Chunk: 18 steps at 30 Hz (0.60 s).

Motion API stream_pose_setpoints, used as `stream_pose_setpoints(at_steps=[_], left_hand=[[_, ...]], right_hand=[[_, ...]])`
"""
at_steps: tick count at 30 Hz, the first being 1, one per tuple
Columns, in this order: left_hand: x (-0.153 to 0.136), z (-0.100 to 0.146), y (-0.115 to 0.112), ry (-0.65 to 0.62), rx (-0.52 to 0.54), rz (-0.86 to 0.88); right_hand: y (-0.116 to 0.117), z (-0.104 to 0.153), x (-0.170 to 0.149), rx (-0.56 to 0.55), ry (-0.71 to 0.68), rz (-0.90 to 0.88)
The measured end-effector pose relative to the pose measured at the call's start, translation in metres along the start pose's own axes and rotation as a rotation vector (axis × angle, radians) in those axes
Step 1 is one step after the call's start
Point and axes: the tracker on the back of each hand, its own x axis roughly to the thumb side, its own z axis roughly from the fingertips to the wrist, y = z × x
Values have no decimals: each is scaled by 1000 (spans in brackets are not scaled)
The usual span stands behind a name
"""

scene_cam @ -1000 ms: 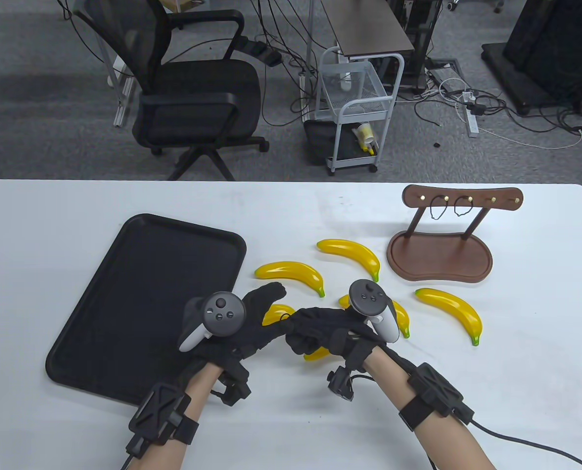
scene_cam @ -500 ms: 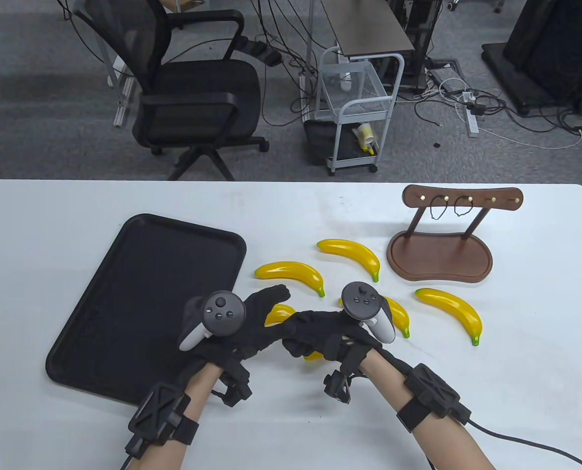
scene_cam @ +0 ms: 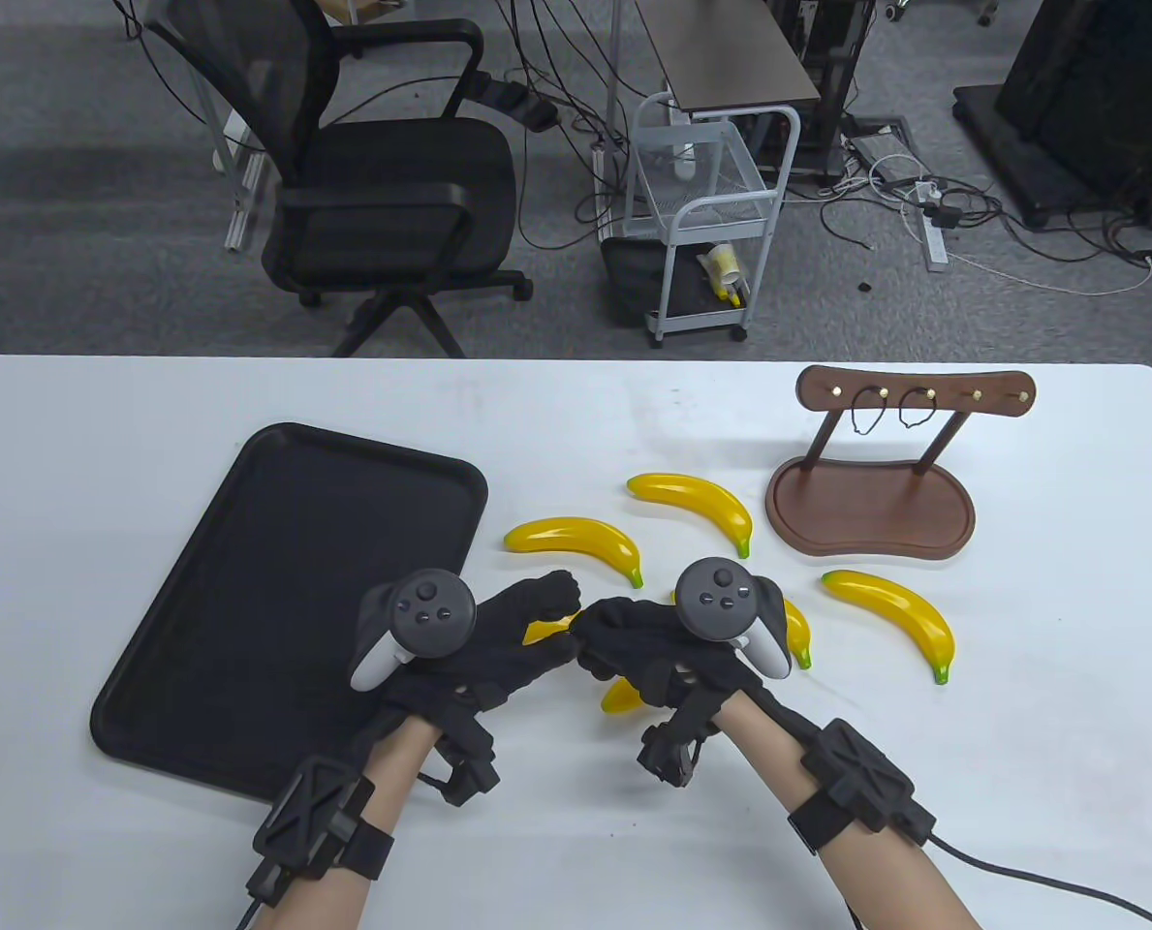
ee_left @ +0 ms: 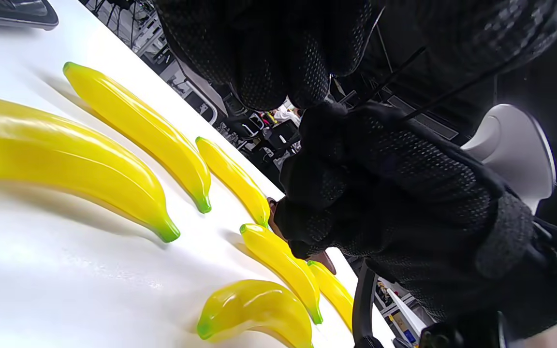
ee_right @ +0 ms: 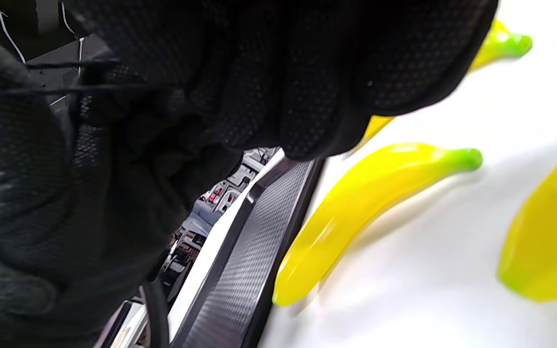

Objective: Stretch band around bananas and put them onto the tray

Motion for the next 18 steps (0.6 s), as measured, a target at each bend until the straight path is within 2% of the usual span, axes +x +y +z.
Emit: stream_pose_setpoints(at_steps=[18], left_hand=[[2, 0, 3, -26, -26, 94]], right_hand=[[-13, 8, 14, -238, -29, 190]])
